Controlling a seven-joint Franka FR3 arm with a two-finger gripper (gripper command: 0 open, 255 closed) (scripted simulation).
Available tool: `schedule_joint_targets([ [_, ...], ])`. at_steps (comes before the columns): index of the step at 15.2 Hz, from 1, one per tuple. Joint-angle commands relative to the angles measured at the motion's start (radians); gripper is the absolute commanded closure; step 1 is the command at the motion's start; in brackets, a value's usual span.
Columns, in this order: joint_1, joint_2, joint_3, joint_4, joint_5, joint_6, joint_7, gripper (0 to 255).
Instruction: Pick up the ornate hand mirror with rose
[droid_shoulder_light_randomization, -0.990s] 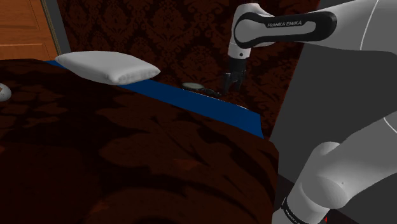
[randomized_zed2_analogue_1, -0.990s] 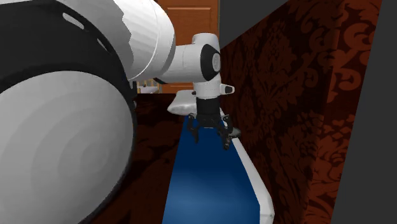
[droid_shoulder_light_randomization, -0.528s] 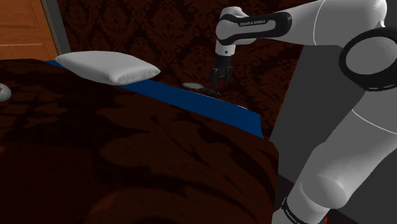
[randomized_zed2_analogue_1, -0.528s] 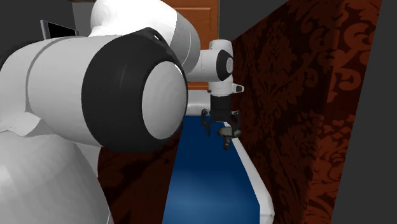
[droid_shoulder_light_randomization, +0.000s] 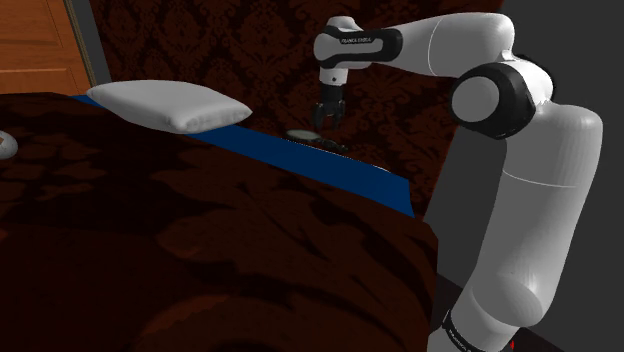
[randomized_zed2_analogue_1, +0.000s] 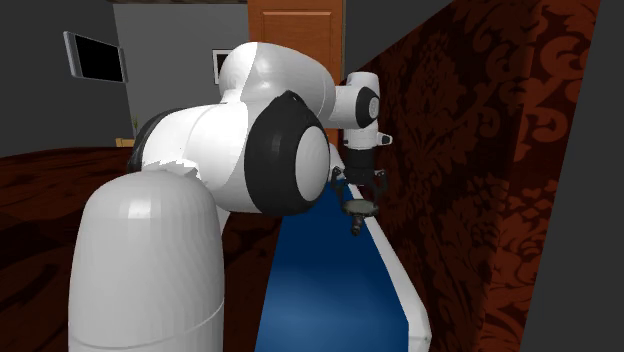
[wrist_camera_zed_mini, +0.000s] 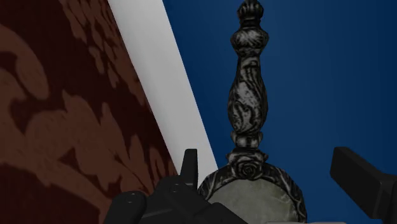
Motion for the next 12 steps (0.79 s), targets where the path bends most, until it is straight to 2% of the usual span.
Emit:
schedule_joint_targets([
  [1,-0.004,0.027,0.000,0.013,0.007,0.013,-0.006,0],
  [6,-0.002,0.019,0.001,-0.064,0.006,0.083,-0.006,0],
  [9,-0.001,0.019,0.001,-0.073,0.006,0.091,-0.006,0],
  [10,-0.001,0.018,0.001,-0.074,0.006,0.092,-0.006,255],
  [12,-0.001,0.018,0.001,-0.074,0.006,0.092,-0.007,255],
])
